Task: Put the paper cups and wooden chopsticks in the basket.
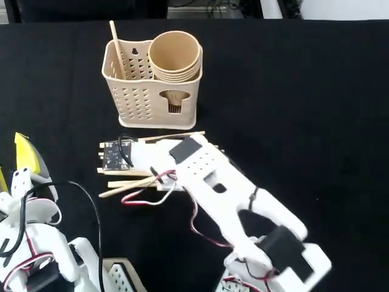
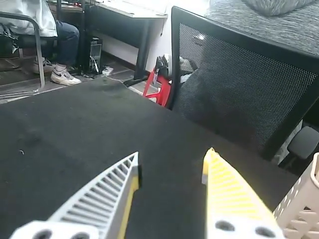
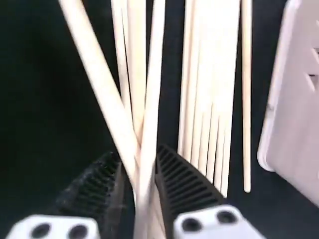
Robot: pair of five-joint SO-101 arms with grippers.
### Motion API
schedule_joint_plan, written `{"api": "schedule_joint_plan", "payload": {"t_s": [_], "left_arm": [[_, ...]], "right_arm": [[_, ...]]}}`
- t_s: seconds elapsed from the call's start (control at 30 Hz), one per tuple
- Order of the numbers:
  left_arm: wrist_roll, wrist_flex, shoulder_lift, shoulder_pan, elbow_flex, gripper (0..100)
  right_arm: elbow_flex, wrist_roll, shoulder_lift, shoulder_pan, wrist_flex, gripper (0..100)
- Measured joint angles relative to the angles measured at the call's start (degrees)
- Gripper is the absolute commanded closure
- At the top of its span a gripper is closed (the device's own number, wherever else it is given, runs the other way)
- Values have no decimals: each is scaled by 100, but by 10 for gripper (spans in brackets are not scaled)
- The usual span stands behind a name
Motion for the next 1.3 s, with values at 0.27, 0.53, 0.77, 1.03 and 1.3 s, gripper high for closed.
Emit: {"api": "schedule_joint_plan", "payload": {"t_s": [0.27, 0.53, 0.77, 1.03, 1.3], "left_arm": [[0, 0, 0, 0, 0, 791], [0, 35, 0, 0, 0, 791], [0, 35, 0, 0, 0, 791], [0, 35, 0, 0, 0, 791], [0, 35, 0, 0, 0, 791]], "right_arm": [[211, -633, -721, 35, -141, 987], [229, -1266, -730, 70, -475, 987], [264, -1284, -774, 132, -475, 987], [264, -1284, -1565, 413, 97, 987], [264, -1284, -2400, 413, 501, 987]]}}
